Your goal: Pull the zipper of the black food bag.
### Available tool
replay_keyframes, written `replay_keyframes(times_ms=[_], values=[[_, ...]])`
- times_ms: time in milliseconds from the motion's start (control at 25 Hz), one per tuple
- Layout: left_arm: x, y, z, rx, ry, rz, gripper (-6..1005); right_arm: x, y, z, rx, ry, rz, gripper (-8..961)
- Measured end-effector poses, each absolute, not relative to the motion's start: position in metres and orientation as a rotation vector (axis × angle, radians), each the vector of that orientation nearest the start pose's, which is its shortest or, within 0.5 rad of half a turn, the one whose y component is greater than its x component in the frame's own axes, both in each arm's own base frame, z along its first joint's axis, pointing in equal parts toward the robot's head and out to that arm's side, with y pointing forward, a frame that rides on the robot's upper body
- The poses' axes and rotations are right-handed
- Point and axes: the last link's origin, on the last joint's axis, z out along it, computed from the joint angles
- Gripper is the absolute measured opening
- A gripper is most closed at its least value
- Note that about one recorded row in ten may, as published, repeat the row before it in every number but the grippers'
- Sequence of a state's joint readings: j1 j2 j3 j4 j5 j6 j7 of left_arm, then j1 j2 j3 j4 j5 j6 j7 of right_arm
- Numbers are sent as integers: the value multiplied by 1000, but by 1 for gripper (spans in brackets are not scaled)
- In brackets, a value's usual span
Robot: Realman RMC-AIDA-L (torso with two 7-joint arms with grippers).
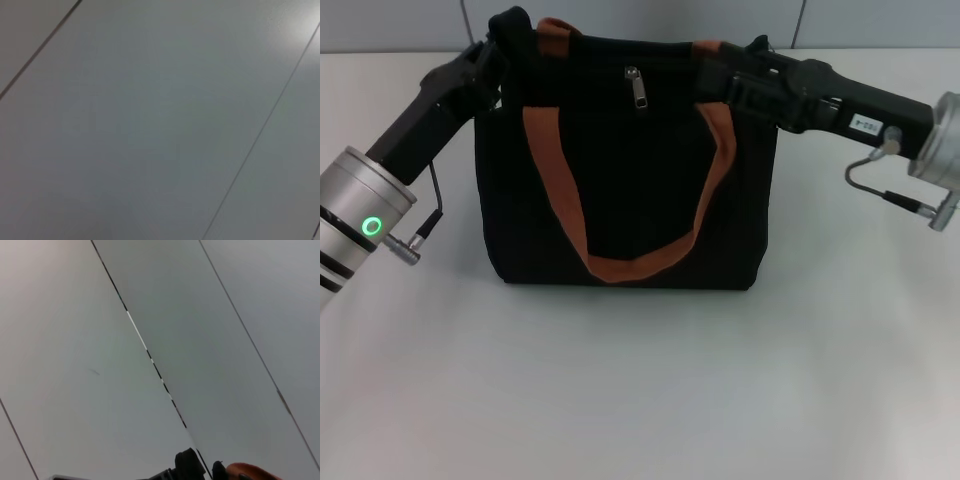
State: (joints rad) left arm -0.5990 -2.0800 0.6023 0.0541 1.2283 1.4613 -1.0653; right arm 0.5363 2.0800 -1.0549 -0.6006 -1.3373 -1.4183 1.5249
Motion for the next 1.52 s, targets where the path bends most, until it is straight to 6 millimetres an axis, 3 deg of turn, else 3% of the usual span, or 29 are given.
replay_keyframes(times_ms=[160, 360, 560, 800, 960, 1320, 1520], values=[[-257, 348, -17, -1917, -916, -1408, 31, 183, 364, -18, -2567, 901, 1204, 657], [-258, 349, -17, -1917, -914, -1395, 31, 169, 369, -23, -2636, 969, 1113, 656], [-256, 351, -17, -1924, -899, -1389, 31, 169, 374, -25, -2618, 1023, 1058, 655], [-252, 354, -17, -1932, -889, -1392, 31, 169, 377, -25, -2600, 1030, 1046, 654], [-250, 356, -18, -1936, -886, -1392, 31, 155, 375, -29, -2674, 1003, 1057, 653], [-250, 357, -17, -1934, -885, -1389, 31, 161, 376, -29, -2637, 1097, 1047, 652], [-251, 358, -17, -1920, -858, -1374, 32, 167, 364, -20, -2656, 998, 1105, 652]])
